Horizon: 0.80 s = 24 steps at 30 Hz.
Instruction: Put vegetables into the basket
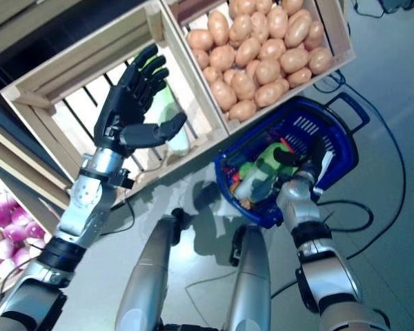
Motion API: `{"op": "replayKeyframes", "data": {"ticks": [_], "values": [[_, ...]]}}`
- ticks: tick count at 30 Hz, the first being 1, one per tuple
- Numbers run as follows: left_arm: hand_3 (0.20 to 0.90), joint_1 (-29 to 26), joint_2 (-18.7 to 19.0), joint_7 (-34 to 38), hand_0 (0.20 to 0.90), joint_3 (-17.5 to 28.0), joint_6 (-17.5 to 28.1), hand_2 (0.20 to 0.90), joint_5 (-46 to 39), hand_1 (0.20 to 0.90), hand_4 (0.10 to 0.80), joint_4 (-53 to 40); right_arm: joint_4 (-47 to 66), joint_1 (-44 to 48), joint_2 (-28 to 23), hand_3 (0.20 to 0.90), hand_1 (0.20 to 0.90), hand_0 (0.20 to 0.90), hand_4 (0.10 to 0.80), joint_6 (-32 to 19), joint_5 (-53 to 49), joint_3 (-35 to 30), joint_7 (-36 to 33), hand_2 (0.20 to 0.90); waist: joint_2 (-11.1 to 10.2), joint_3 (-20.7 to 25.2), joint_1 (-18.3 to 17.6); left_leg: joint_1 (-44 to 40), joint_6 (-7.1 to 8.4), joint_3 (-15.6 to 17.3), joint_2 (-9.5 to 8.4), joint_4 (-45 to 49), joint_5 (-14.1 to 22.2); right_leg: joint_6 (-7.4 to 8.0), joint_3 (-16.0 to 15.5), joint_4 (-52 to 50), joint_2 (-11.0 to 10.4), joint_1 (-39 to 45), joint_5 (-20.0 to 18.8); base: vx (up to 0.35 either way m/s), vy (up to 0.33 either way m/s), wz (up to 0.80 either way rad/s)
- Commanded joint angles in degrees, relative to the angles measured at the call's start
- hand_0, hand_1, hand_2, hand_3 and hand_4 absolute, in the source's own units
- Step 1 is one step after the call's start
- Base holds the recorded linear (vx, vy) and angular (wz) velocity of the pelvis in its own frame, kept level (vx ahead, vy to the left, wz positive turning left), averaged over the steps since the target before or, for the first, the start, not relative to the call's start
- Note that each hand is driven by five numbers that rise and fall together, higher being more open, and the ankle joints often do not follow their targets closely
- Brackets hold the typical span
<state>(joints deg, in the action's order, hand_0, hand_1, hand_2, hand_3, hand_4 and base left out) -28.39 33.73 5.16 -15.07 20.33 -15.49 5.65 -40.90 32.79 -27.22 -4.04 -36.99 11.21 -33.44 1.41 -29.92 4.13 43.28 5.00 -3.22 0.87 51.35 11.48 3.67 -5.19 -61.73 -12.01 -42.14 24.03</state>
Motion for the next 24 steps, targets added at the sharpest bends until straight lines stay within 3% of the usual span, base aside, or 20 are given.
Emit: {"op": "replayKeyframes", "data": {"ticks": [1, 6, 7, 10, 13, 14, 18, 24], "values": [[0.9, -1.63, 4.59, 5.25, 0.9, 6.45, 3.38, 0.9, 14.1, 0.9, 0.8, -6.01, 6.71, -1.74, -1.76, 0.9, 0.9, 0.9, 0.8, -7.48, -1.48, -3.74, 3.75, 0.9, 1.14, 0.18, -0.95, -6.61, -4.57, 5.45, -0.8, -2.19, 4.82, -3.19, 1.06, 6.88, 3.18, 4.44, -7.38, 0.032, -0.01, 0.0], [0.9, 2.54, 17.2, 13.54, 0.9, 9.48, -6.15, 0.9, 39.12, 0.9, 0.8, -5.52, 15.86, -12.75, -2.28, 0.9, 0.9, 0.9, 0.8, -8.7, -1.18, -5.25, 7.13, 0.9, 0.87, 0.13, -1.95, -7.44, -4.77, 5.77, -0.78, -2.89, 4.77, -2.97, 1.11, 8.57, 3.21, 5.93, -7.48, 0.0, 0.0, 0.0], [0.9, 2.8, 17.68, 13.54, 0.9, 9.65, -7.48, 0.9, 42.52, 0.9, 0.8, -5.57, 16.17, -13.18, -2.39, 0.9, 0.9, 0.9, 0.8, -8.74, -0.82, -5.35, 7.26, 0.9, 0.86, 0.13, -2.0, -7.46, -4.81, 5.81, -0.71, -2.92, 4.75, -3.01, 1.11, 8.54, 3.19, 5.93, -7.44, 0.0, 0.0, 0.0], [0.9, 5.94, 25.13, 11.63, 0.9, 11.03, -13.52, 0.9, 53.15, 0.9, 0.8, -7.27, 19.54, -17.82, -4.2, 0.9, 0.9, 0.9, 0.8, -9.78, -2.19, -6.28, 8.7, 0.9, 0.87, 0.13, -2.45, -7.81, -4.76, 6.09, -0.19, -3.06, 4.84, -2.98, 0.71, 9.16, 2.67, 6.56, -7.31, 0.011, 0.01, 0.0], [0.9, 6.58, 29.77, 9.38, 0.9, 9.84, -16.18, 0.9, 58.92, 0.9, 0.8, -7.96, 20.68, -19.6, -5.78, 0.9, 0.9, 0.9, 0.8, -10.27, -4.27, -6.97, 9.65, 0.9, 0.97, 0.13, -3.03, -7.46, -4.82, 6.22, 0.19, -3.06, 4.71, -2.92, 0.75, 9.08, 2.27, 6.28, -7.3, 0.004, 0.011, 0.0], [0.9, 5.17, 31.86, 8.29, 0.9, 7.28, -17.68, 0.9, 61.01, 0.9, 0.8, -8.4, 20.62, -19.33, -6.5, 0.9, 0.9, 0.9, 0.8, -10.7, -4.54, -6.47, 9.79, 0.9, 1.05, 0.13, -3.43, -7.29, -4.7, 6.11, 0.24, -3.63, 4.45, -2.68, 0.84, 9.25, 2.22, 5.85, -7.48, 0.001, 0.041, 0.03], [0.9, -0.15, 33.33, 12.3, 0.9, 1.38, -19.19, 0.9, 63.95, 0.9, 0.8, -6.75, 20.99, -17.96, -7.32, 0.9, 0.9, 0.9, 0.8, -11.28, -5.37, -5.04, 9.7, 0.9, 0.96, 0.13, -4.21, -6.36, -4.22, 6.28, 0.57, -4.23, 3.8, -2.45, 1.02, 9.81, 2.41, 4.89, -7.99, -0.023, 0.03, 0.06], [0.9, -11.94, 30.63, 33.7, 0.9, -11.74, -21.28, 0.9, 67.92, 0.9, 0.8, 8.24, 21.45, -14.06, -6.8, 0.9, 0.9, 0.9, 0.8, -11.49, -4.8, -1.1, 8.66, 0.9, -0.24, 0.13, -6.12, -4.34, -3.75, 6.6, 1.76, -3.07, 3.79, -2.5, 1.76, 8.27, 2.99, 2.22, -7.63, -0.037, 0.036, -0.04]]}}
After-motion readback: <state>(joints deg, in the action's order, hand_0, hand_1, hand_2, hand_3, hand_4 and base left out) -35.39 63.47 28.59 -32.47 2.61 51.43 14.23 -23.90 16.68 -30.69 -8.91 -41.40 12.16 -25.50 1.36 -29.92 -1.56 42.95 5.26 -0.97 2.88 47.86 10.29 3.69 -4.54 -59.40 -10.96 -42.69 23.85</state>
